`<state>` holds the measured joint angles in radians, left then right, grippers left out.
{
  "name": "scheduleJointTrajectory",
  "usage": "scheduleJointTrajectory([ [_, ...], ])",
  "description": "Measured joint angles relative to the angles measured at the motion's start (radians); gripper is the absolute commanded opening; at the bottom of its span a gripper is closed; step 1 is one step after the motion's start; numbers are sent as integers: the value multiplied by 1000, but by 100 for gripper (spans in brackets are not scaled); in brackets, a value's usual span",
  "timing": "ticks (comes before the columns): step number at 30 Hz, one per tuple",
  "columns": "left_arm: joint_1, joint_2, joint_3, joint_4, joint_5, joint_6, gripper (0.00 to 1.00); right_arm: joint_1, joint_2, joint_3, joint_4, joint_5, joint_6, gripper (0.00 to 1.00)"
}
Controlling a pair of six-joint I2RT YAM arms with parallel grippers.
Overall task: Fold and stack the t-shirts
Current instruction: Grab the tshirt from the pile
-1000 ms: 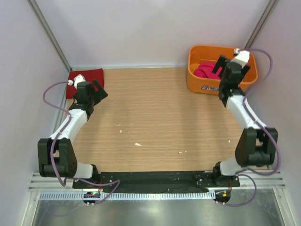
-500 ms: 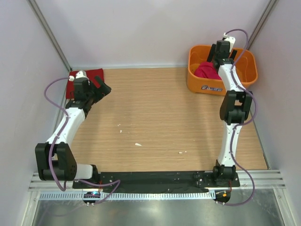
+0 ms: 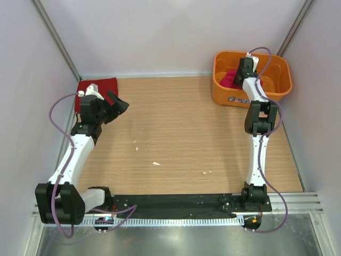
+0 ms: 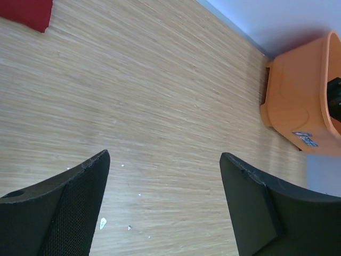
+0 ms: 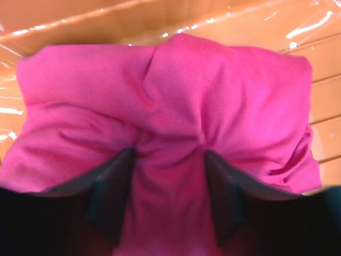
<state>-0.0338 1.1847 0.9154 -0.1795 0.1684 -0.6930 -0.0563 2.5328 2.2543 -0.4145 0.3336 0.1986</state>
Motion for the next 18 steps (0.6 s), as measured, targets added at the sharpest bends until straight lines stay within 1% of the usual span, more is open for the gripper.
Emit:
scheduleJointTrajectory([
  [1, -2, -12, -6, -5, 5, -3, 84, 0, 3, 8, 0, -1, 1, 46],
  [2, -4, -23, -9, -14, 10, -6, 82, 0, 6, 19, -1, -5, 5, 30],
  [5, -12, -45, -9, -37, 17, -8, 79, 0, 11, 51, 2, -26, 16, 4],
  [6, -15, -55, -9, -48, 17, -8, 79, 0, 11, 64, 2, -32, 20, 1],
  [13, -25, -124, -9, -108, 18, -35, 70, -1, -15, 100, 13, -51, 46, 1],
  [18, -42, -142, -9, -126, 27, -56, 68, -3, -110, 100, -13, -71, 67, 1],
])
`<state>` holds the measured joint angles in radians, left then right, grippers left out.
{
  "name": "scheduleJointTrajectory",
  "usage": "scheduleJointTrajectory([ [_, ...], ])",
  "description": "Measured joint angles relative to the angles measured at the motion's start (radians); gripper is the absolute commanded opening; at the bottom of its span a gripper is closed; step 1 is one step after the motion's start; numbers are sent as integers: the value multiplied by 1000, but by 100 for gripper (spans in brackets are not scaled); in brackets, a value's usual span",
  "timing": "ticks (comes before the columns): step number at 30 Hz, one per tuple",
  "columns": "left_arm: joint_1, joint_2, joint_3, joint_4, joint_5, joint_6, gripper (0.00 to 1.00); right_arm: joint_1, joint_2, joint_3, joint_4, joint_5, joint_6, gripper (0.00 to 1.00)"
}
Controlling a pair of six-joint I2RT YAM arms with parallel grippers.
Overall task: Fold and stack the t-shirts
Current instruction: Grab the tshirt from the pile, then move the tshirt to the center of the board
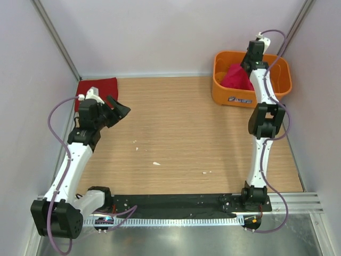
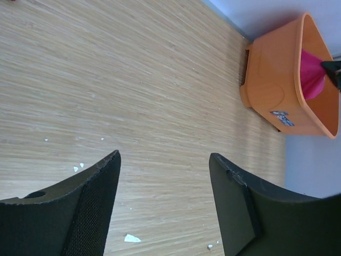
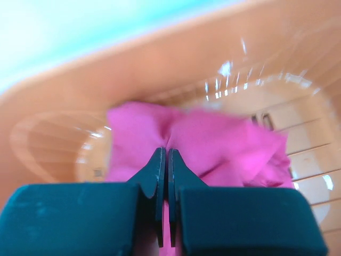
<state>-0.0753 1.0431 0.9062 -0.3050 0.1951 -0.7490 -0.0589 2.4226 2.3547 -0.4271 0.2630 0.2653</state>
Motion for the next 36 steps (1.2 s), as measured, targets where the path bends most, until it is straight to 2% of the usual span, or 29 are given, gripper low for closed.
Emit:
scheduleJointTrajectory([
  [6, -28, -37, 0, -22, 13, -10, 68, 0, -170, -5, -8, -11, 18, 1],
  [16, -43, -109, 6, -53, 40, -25, 70, 26, -273, 65, -22, -64, 33, 1],
  [19, -50, -107, 6, -58, 54, -34, 74, 50, -343, 65, -24, -84, 46, 1],
  [23, -70, -104, 8, -60, 77, -53, 80, 115, -484, 58, -23, -94, 64, 1],
  [28, -120, -76, 27, -61, 109, -59, 82, 320, -689, 29, -23, -96, 64, 1],
  [29, -131, -75, 27, -61, 119, -59, 82, 377, -728, 13, -21, -98, 64, 4],
  [30, -140, -75, 27, -64, 126, -59, 82, 435, -771, -19, -21, -108, 63, 16],
  [31, -147, -76, 27, -66, 134, -59, 82, 485, -816, -69, -17, -122, 64, 37],
  [33, -156, -81, 30, -75, 151, -57, 81, 541, -917, -219, 0, -148, 71, 50],
  [34, -157, -85, 37, -85, 157, -55, 82, 559, -980, -330, 3, -153, 81, 61],
  [36, -157, -104, 55, -111, 162, -45, 82, 583, -1090, -554, 20, -173, 105, 67],
])
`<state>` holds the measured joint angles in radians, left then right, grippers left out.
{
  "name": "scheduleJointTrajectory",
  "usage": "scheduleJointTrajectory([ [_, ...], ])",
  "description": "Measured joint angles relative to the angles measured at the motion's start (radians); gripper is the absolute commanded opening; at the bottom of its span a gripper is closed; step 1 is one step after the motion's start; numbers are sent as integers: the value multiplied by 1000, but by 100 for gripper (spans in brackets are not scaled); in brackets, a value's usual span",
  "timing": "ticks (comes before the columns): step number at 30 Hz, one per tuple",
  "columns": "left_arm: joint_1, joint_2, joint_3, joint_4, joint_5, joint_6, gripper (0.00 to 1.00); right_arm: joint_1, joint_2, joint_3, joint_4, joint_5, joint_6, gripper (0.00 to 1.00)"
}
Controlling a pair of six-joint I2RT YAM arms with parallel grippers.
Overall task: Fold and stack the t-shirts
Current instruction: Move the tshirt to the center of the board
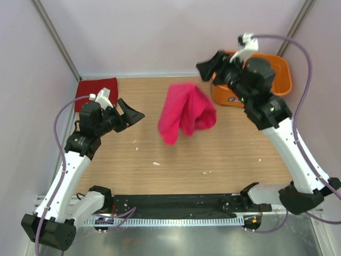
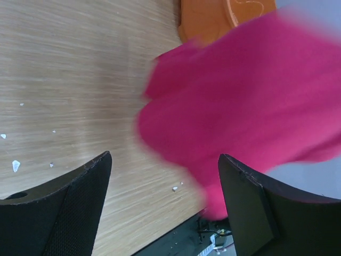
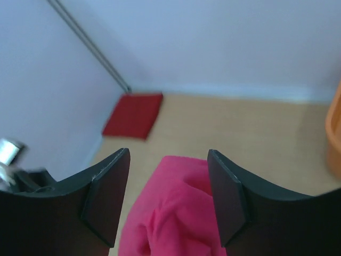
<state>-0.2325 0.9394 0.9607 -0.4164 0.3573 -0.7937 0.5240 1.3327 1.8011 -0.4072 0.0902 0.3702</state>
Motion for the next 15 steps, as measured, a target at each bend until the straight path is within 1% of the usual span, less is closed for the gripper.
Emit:
scheduleJointTrajectory([
  [3, 0, -57, 20, -43, 0, 21, 82, 25, -134, -344, -9, -48, 39, 68],
  [5, -1, -106, 21, -74, -2, 31, 80, 33, -195, -565, -15, -91, 69, 69],
  [6, -3, -132, 18, -93, -6, 35, 78, 35, -216, -663, -23, -114, 82, 67],
  [9, -22, -177, -19, -133, -19, 39, 75, 38, -242, -874, -87, -172, 111, 66],
  [11, -78, -182, -62, -150, -60, 29, 75, 38, -262, -977, -97, -217, 134, 65],
  [14, -236, -105, -122, -212, -147, -17, 72, 38, -290, -1094, -81, -285, 171, 65],
  [15, -284, -70, -140, -230, -167, -34, 70, 38, -294, -1128, -64, -299, 184, 67],
])
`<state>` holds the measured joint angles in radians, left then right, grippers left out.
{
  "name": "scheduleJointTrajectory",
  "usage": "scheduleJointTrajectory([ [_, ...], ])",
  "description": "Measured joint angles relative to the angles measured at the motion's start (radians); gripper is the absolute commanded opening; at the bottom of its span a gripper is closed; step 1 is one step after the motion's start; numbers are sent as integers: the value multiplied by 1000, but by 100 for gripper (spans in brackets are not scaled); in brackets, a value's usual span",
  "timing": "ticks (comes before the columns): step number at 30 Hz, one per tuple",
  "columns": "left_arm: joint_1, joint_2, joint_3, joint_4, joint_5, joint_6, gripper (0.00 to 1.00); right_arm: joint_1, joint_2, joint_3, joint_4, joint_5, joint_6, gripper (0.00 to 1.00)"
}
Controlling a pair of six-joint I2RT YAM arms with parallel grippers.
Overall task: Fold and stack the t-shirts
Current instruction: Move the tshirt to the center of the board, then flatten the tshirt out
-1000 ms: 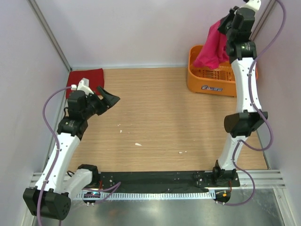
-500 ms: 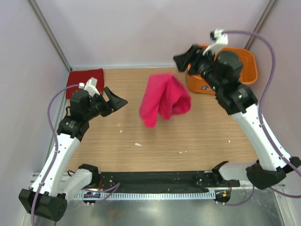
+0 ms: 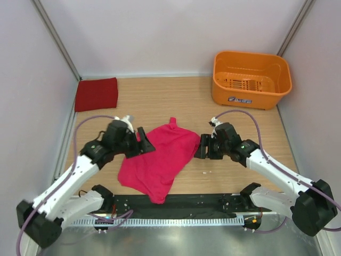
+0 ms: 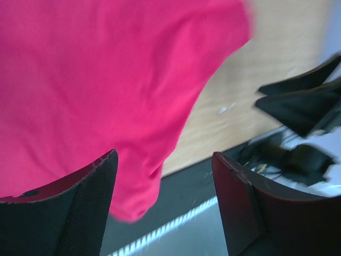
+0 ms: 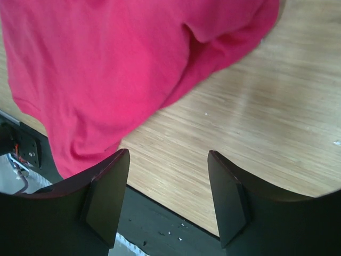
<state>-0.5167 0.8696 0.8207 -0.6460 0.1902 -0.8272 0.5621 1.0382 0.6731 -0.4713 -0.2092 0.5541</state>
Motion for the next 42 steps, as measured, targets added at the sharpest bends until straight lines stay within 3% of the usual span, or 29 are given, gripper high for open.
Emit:
scheduleJointTrajectory([
  [6, -250, 266, -56, -16, -71, -95, 70, 2, 32, -69, 81, -3, 39, 80],
  [10, -352, 403, -22, -8, -78, -116, 76, 0, 120, -34, 127, 45, 13, 81],
  [15, -483, 478, -14, -7, -97, -142, 86, -14, 215, 6, 174, 51, -35, 76],
  [21, -607, 516, -14, -10, -103, -169, 86, -32, 370, 72, 248, 33, -56, 62],
  [22, -630, 534, -15, -9, -104, -175, 84, -38, 388, 79, 261, 27, -56, 60],
  [25, -667, 587, -22, -7, -113, -193, 56, -60, 433, 99, 281, 16, -61, 40],
  [26, -674, 604, -29, -6, -117, -197, 37, -69, 446, 107, 284, 13, -67, 30],
  [30, -672, 620, -35, -21, -156, -214, 0, -99, 460, 126, 276, -3, -91, 9],
  [32, -673, 615, -21, -57, -193, -208, 0, -106, 454, 139, 250, -3, -114, 1],
  [35, -674, 585, 57, -166, -275, -197, 0, -107, 390, 151, 171, 1, -152, 1],
  [39, -674, 457, 257, -326, -419, -163, 0, -107, 181, 182, 21, 4, -192, 1],
  [42, -674, 303, 386, -351, -496, -113, 0, -107, 2, 237, -89, 0, -221, 1],
])
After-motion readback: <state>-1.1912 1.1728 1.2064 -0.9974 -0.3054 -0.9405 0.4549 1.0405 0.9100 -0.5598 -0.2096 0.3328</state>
